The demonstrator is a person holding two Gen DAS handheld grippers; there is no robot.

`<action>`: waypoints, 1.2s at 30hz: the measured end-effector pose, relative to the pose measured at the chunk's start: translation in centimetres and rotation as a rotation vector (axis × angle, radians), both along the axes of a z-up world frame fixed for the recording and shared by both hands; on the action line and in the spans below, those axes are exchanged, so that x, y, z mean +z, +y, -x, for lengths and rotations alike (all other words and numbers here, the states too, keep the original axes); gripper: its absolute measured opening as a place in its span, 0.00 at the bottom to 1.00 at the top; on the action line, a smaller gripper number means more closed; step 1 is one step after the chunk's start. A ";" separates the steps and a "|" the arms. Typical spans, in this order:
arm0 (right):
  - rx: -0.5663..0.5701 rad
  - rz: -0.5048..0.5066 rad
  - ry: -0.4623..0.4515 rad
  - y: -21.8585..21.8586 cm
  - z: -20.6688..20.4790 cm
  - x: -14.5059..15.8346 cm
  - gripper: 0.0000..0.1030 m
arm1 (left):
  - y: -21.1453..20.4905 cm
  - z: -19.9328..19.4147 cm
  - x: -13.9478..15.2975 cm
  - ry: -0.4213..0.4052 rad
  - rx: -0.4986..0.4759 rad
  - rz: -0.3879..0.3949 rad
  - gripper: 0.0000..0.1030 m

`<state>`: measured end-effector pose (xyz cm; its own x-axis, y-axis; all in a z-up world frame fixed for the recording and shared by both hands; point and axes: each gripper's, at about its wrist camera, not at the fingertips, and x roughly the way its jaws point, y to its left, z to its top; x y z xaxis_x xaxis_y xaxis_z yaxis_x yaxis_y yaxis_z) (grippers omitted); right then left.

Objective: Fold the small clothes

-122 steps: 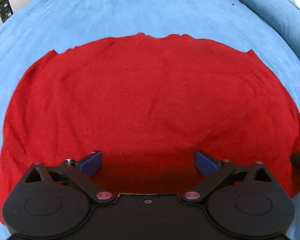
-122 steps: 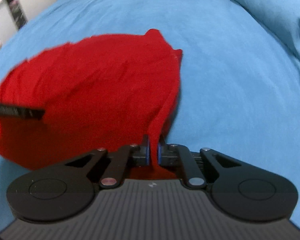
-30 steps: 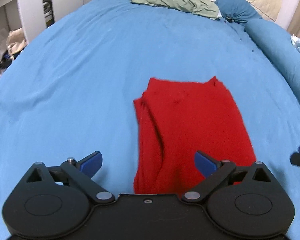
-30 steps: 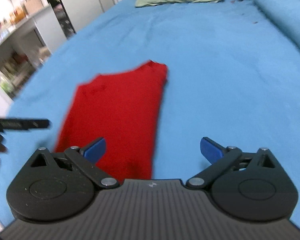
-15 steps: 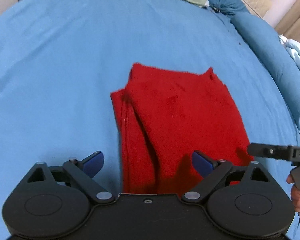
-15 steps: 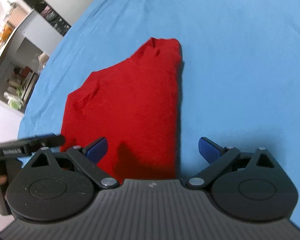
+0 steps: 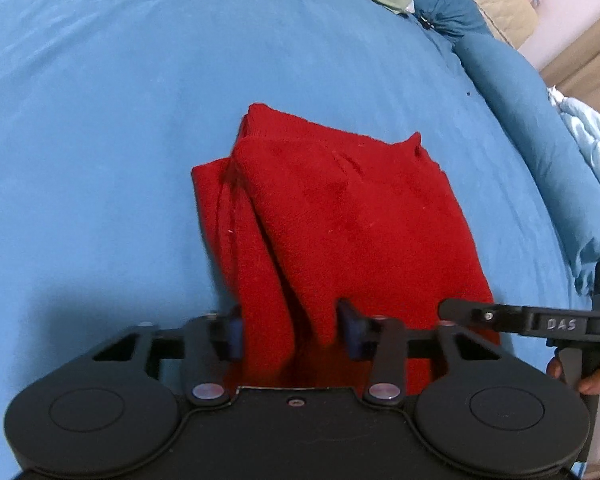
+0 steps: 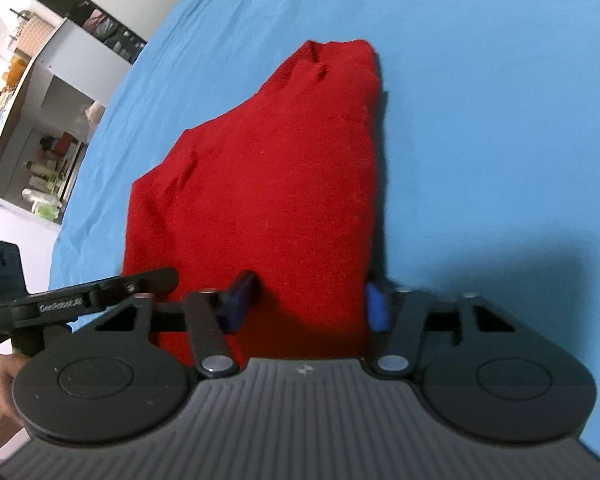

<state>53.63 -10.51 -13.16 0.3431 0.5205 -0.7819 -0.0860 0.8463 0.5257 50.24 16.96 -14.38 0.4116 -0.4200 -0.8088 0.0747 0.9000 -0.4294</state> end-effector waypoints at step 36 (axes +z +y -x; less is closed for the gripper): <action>-0.108 0.213 -0.174 -12.0 25.3 6.1 0.87 | -17.7 21.4 5.3 -0.250 -0.106 -0.291 0.72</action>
<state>28.37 -22.55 -7.01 0.5265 0.3042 -0.7939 -0.0628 0.9451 0.3205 28.81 -0.78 -9.07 0.5773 -0.2393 -0.7807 0.2439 0.9630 -0.1148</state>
